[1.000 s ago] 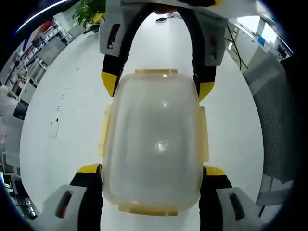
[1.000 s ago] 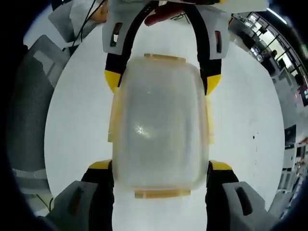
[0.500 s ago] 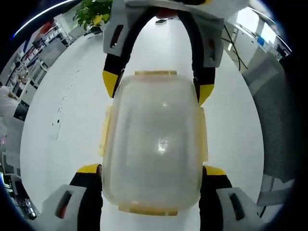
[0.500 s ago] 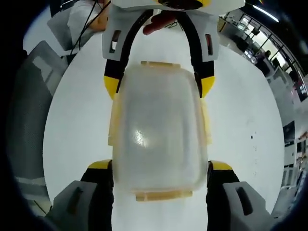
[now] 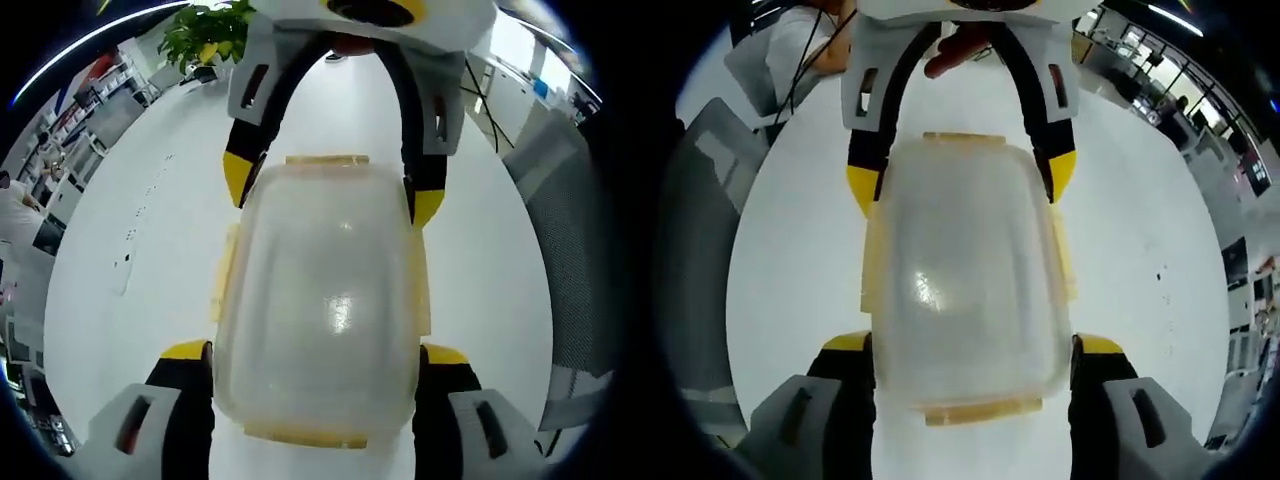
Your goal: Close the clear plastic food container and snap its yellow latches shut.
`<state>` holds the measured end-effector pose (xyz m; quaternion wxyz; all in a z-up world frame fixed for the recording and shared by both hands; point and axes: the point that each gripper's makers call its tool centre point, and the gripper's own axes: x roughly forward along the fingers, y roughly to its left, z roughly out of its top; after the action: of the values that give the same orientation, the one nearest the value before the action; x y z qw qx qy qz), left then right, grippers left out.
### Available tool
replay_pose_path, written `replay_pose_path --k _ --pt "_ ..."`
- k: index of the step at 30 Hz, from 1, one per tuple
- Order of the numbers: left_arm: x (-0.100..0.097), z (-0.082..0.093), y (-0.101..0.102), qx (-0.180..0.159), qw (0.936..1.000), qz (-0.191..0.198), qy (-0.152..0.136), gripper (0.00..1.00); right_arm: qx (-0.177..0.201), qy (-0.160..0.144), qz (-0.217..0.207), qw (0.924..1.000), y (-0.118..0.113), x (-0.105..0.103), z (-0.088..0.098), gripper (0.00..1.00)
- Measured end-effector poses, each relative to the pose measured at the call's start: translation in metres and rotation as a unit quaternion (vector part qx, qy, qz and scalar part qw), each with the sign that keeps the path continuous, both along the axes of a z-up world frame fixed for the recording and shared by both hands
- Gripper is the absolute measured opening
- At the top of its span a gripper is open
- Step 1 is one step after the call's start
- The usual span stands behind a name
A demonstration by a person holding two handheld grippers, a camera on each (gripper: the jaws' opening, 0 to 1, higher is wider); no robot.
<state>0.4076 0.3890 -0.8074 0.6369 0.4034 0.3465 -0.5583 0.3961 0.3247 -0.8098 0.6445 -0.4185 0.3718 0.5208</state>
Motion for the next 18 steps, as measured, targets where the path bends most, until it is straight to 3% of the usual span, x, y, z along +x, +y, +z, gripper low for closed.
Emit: replay_pose_path --k 18 --pt "0.007 0.000 0.016 -0.001 1.0000 0.004 -0.002 0.79 0.008 -0.009 -0.007 0.9999 0.017 0.007 0.000 0.78"
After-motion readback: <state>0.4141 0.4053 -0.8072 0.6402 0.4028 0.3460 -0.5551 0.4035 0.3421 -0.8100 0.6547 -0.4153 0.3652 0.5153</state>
